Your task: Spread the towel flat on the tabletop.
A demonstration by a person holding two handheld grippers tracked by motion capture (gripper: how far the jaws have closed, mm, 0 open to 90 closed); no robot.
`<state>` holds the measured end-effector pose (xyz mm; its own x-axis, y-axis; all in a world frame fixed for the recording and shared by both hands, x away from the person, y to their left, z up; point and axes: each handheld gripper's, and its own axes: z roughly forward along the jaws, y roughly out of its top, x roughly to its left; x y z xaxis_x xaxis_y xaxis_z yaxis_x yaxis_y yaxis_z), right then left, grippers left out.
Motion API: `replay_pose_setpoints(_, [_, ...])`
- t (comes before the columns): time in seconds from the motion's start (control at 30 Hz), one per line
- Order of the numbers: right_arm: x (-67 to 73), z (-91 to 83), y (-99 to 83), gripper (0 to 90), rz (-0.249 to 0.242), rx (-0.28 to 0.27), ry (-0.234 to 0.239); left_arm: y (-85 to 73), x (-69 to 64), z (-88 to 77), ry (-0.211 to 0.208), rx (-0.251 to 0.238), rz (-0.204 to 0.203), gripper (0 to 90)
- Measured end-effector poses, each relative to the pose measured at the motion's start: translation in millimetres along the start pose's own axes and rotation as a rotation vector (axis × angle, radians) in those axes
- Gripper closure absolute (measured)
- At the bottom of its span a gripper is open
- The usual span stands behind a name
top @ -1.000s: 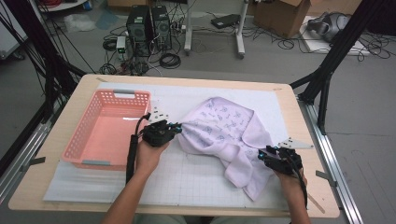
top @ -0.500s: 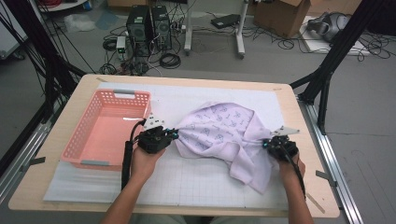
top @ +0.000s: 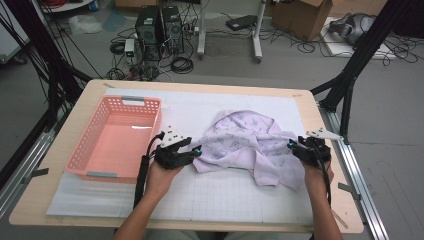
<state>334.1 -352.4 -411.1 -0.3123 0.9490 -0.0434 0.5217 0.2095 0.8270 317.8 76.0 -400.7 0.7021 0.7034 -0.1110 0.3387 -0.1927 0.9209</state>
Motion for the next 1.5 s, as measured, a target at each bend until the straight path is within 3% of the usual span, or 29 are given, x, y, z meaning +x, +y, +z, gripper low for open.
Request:
replay_pose_setpoints(0.1, [13.6, -11.4, -7.8, 57.1, -0.059, 0.006, 0.059, 2.6, -13.9, 9.9, -0.091, 0.018, 0.029, 49.1])
replay_pose_setpoints(0.2, [20.0, -18.6, -20.9, 56.8, -0.037, -0.01, 0.115, -3.4, -29.7, 33.2, -0.138, 0.102, 0.071, 46.4])
replay_pose_setpoints(0.33, [20.8, -22.8, -27.0, 57.0, -0.042, 0.009, 0.131, -16.2, -41.2, 65.0, -0.125, 0.224, 0.117, 43.1])
replay_pose_setpoints(0.4, [19.8, -23.6, -27.5, 56.9, -0.031, 0.001, 0.136, -22.8, -46.6, 77.4, -0.114, 0.301, 0.173, 45.2])
replay_pose_setpoints(0.43, [20.1, -23.0, -27.9, 56.9, -0.027, 0.002, 0.141, -25.4, -50.3, 79.5, -0.099, 0.308, 0.216, 50.9])
replay_pose_setpoints(0.47, [20.4, -22.3, -28.4, 56.9, -0.031, 0.006, 0.147, -24.7, -51.8, 78.3, -0.096, 0.308, 0.222, 53.4])
replay_pose_setpoints(0.5, [21.5, -21.7, -28.6, 56.9, -0.034, 0.009, 0.153, -23.5, -52.9, 75.9, -0.075, 0.319, 0.242, 64.5])
replay_pose_setpoints(0.53, [22.7, -21.5, -28.5, 56.9, -0.043, 0.011, 0.156, -22.9, -52.2, 73.7, -0.062, 0.327, 0.262, 81.9])
replay_pose_setpoints(0.57, [24.1, -21.6, -28.0, 57.0, -0.049, 0.01, 0.16, -22.5, -50.3, 71.6, -0.069, 0.335, 0.244, 83.2])
replay_pose_setpoints(0.7, [27.2, -22.9, -27.0, 57.3, -0.058, 0.006, 0.168, -25.9, -48.3, 50.1, -0.083, 0.324, 0.249, 84.4])
replay_pose_setpoints(0.83, [26.7, -24.2, -28.4, 57.5, -0.053, 0.013, 0.169, -36.6, -39.4, 9.4, -0.098, 0.277, 0.209, 84.3])
replay_pose_setpoints(0.93, [30.6, -20.0, -29.4, 56.8, -0.056, 0.033, 0.197, -43.7, -30.0, -13.7, -0.1, 0.262, 0.194, 84.2])
replay_pose_setpoints(1.03, [46.3, -11.4, -29.7, 53.2, -0.12, 0.059, 0.29, -49.9, -23.0, -29.2, -0.1, 0.25, 0.178, 84.2])
replay_pose_setpoints(1.13, [69.0, 1.4, -30.2, 52.8, -0.215, 0.112, 0.328, -53.8, -20.0, -37.8, -0.105, 0.25, 0.172, 84.1])
replay_pose_setpoints(1.2, [79.2, 9.4, -30.1, 54.6, -0.256, 0.145, 0.308, -55.2, -18.7, -40.6, -0.104, 0.252, 0.173, 84.1])
replay_pose_setpoints(1.23, [79.8, 10.1, -28.3, 61.2, -0.249, 0.148, 0.31, -55.7, -18.1, -41.5, -0.103, 0.25, 0.172, 84.0])
replay_pose_setpoints(1.27, [79.0, 10.8, -26.2, 75.2, -0.248, 0.162, 0.327, -56.0, -17.4, -42.3, -0.101, 0.249, 0.167, 84.0])
replay_pose_setpoints(1.3, [79.1, 10.4, -25.3, 85.2, -0.282, 0.173, 0.298, -56.1, -16.7, -42.9, -0.099, 0.248, 0.163, 84.0])
replay_pose_setpoints(1.37, [74.6, 12.5, -21.9, 86.8, -0.316, 0.184, 0.286, -56.1, -16.1, -43.3, -0.099, 0.244, 0.158, 84.0])
replay_pose_setpoints(1.43, [64.7, 15.8, -16.7, 87.1, -0.337, 0.202, 0.208, -56.5, -16.2, -42.0, -0.098, 0.244, 0.155, 84.0])
replay_pose_setpoints(1.5, [46.2, 23.2, -12.0, 87.2, -0.267, 0.185, 0.17, -57.0, -16.9, -38.7, -0.101, 0.245, 0.151, 83.9])
